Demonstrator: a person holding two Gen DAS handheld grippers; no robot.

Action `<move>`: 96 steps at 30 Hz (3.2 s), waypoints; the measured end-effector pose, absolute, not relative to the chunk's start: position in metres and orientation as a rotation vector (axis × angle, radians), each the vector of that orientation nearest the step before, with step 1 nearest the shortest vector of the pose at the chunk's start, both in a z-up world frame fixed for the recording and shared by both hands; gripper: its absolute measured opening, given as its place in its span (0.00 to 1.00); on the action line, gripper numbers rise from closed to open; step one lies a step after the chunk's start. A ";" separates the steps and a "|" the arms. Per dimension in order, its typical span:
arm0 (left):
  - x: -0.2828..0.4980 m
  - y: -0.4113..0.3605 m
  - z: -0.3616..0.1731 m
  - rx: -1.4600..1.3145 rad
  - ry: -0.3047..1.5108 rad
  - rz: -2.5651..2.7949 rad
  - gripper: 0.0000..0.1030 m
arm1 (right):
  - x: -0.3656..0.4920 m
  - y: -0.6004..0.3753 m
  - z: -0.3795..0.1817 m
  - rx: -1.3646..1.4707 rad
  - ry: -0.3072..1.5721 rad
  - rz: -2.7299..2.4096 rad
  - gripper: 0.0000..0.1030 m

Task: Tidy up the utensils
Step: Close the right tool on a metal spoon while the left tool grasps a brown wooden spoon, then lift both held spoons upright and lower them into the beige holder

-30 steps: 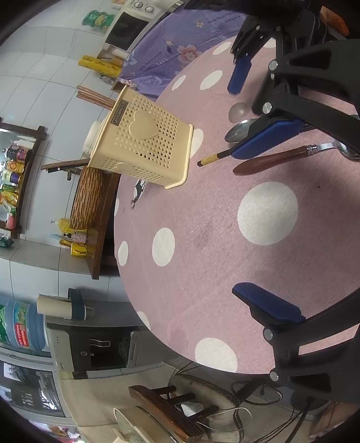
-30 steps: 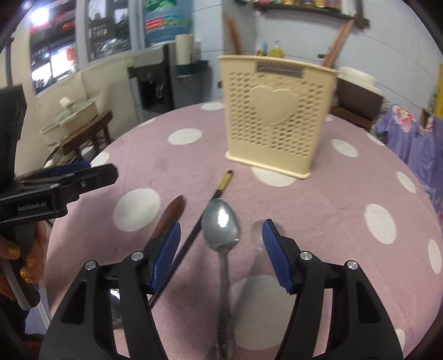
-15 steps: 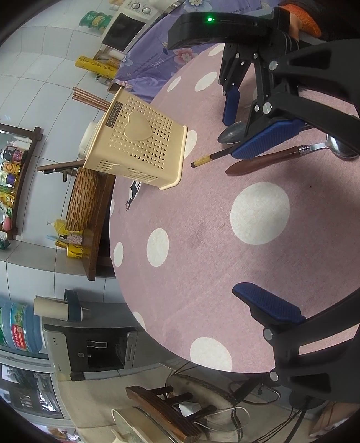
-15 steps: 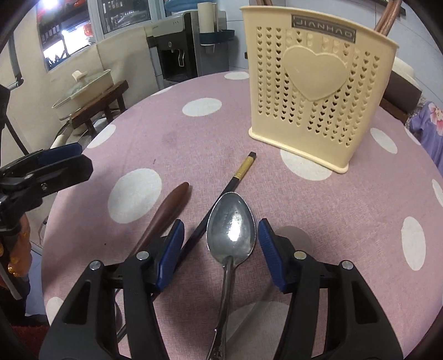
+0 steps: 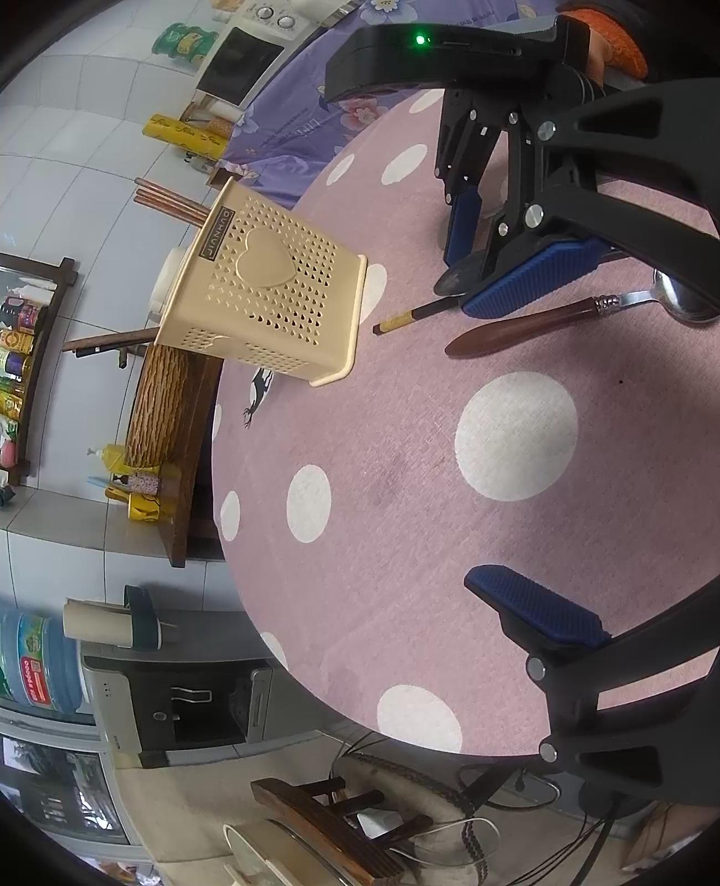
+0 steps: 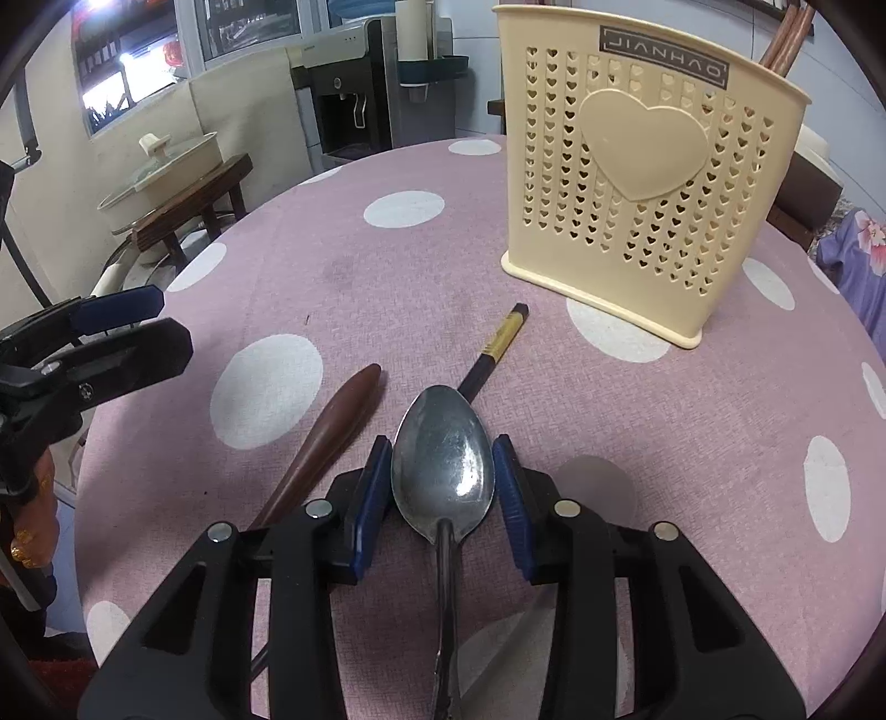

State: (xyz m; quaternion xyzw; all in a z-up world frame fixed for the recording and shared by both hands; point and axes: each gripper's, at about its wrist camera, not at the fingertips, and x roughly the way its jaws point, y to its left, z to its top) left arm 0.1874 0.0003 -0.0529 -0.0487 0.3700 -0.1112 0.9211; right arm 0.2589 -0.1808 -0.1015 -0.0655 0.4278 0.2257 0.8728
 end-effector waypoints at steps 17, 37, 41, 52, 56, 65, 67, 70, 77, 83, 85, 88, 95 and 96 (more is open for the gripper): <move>0.202 -0.044 -0.071 -0.030 0.881 -0.327 0.56 | 0.201 -0.248 -0.017 0.130 0.653 0.373 0.37; 0.218 -0.083 -0.087 0.128 0.925 -0.236 0.16 | 0.173 -0.260 -0.007 0.169 0.585 0.324 0.37; 0.222 -0.086 -0.085 0.112 0.943 -0.257 0.16 | 0.173 -0.262 -0.005 0.177 0.581 0.322 0.37; 0.208 -0.067 -0.015 0.021 0.778 -0.310 0.16 | 0.172 -0.265 0.000 0.184 0.573 0.316 0.37; 0.193 -0.052 0.016 -0.018 0.687 -0.319 0.16 | 0.171 -0.264 0.005 0.182 0.564 0.319 0.37; 0.192 -0.044 0.022 -0.070 0.663 -0.338 0.15 | 0.175 -0.263 0.006 0.207 0.572 0.323 0.37; 0.190 -0.043 0.024 -0.071 0.656 -0.345 0.15 | 0.175 -0.263 0.007 0.208 0.571 0.324 0.37; 0.192 -0.040 0.027 -0.079 0.651 -0.355 0.15 | 0.178 -0.262 0.009 0.203 0.566 0.327 0.37; 0.204 -0.041 0.049 -0.086 0.609 -0.384 0.15 | 0.195 -0.259 0.023 0.172 0.541 0.321 0.37; 0.237 -0.047 0.112 -0.132 0.554 -0.467 0.15 | 0.232 -0.260 0.076 0.149 0.465 0.310 0.37; 0.246 -0.049 0.141 -0.154 0.503 -0.474 0.15 | 0.248 -0.263 0.103 0.151 0.412 0.287 0.37; 0.263 -0.057 0.180 -0.168 0.407 -0.432 0.15 | 0.275 -0.268 0.139 0.154 0.329 0.226 0.37; 0.308 -0.093 0.169 -0.140 0.377 -0.324 0.15 | 0.336 -0.269 0.140 0.190 0.294 0.092 0.37; 0.313 -0.095 0.158 -0.142 0.397 -0.322 0.15 | 0.341 -0.268 0.131 0.193 0.304 0.078 0.37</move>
